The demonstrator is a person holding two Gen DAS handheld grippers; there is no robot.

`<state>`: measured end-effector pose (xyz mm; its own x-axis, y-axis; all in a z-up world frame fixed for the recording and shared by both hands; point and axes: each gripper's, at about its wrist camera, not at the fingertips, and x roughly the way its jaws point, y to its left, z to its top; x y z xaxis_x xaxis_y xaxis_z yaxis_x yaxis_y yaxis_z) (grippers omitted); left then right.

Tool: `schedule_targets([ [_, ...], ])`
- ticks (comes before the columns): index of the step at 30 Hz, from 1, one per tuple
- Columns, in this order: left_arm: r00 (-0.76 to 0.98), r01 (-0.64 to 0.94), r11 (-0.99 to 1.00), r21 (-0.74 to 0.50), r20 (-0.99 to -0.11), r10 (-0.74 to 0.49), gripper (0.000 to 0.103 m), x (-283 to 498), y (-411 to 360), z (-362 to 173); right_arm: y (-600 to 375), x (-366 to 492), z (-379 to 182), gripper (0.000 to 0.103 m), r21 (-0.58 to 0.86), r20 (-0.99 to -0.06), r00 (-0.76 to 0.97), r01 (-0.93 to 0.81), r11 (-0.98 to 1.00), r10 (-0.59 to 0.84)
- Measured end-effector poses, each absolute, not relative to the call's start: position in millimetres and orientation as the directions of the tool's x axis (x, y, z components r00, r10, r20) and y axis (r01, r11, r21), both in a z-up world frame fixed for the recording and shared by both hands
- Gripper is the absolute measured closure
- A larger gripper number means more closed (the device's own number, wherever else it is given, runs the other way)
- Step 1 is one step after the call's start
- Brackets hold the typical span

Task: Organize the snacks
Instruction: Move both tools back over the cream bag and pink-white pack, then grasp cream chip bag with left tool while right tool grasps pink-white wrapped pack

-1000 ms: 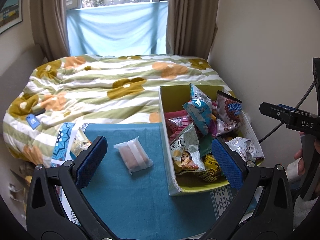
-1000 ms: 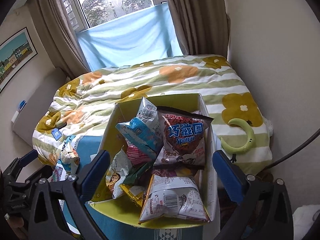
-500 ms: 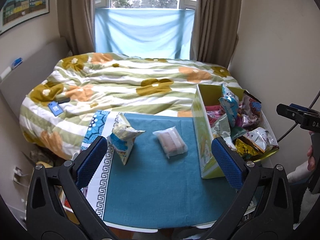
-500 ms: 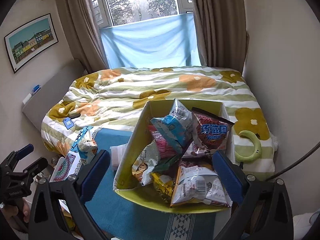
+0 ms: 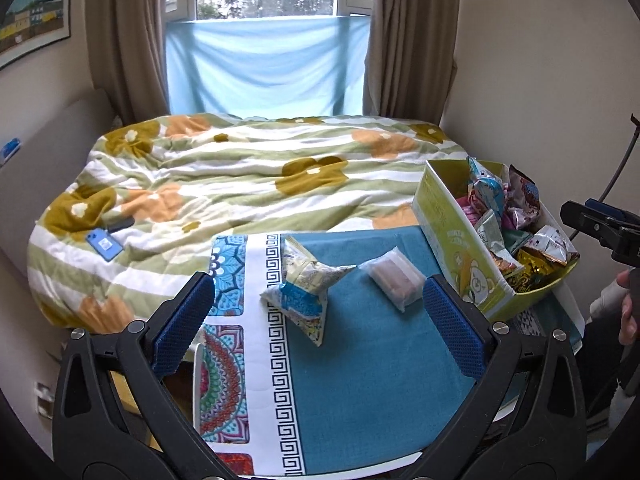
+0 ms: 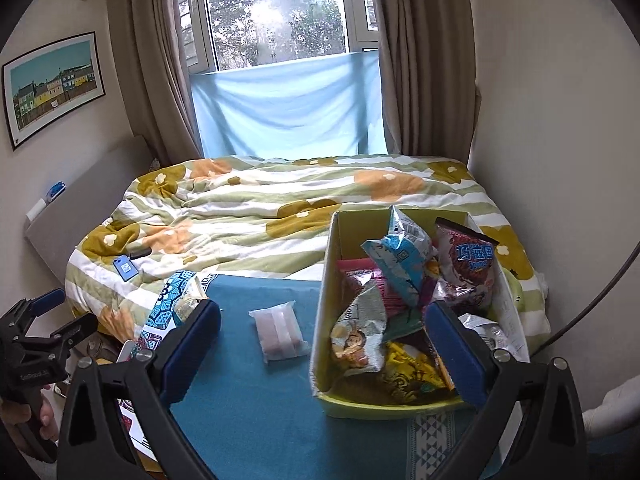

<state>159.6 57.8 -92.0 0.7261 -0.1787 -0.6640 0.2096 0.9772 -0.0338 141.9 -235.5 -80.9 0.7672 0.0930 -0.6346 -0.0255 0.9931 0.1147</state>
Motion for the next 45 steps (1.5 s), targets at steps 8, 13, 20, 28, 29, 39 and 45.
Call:
schedule_targets([
  [8,0.640,0.348,0.937,-0.026,-0.724,-0.258,0.000,204,99,-127,-173,158,-106,0.001,0.086,-0.682,0.730,0.037,0.996,0.032],
  [13,0.611,0.401,0.916,0.017,-0.750,-0.254,0.000,228,105,-151,-139,176,-130,0.001,0.046,-0.712,0.702,0.046,0.998,0.000],
  [20,0.541,0.443,0.896,0.004,-0.799,-0.264,0.000,263,99,-190,-98,210,-166,0.001,-0.032,-0.760,0.650,-0.038,0.999,0.001],
  [28,0.434,0.486,0.873,-0.035,-0.858,-0.275,0.000,294,75,-237,-94,268,-228,0.001,-0.082,-0.826,0.564,-0.122,0.989,0.001],
  [29,0.424,0.492,0.870,-0.036,-0.863,-0.275,0.000,298,71,-242,-95,274,-236,0.001,-0.092,-0.834,0.552,-0.129,0.987,-0.005],
  [39,0.329,0.537,0.843,-0.028,-0.913,-0.240,0.016,321,35,-290,-99,309,-291,0.001,-0.133,-0.900,0.435,-0.201,0.971,-0.033],
  [45,0.290,0.520,0.853,-0.049,-0.929,-0.230,0.029,330,34,-307,-105,320,-304,0.001,-0.167,-0.909,0.413,-0.216,0.962,-0.064],
])
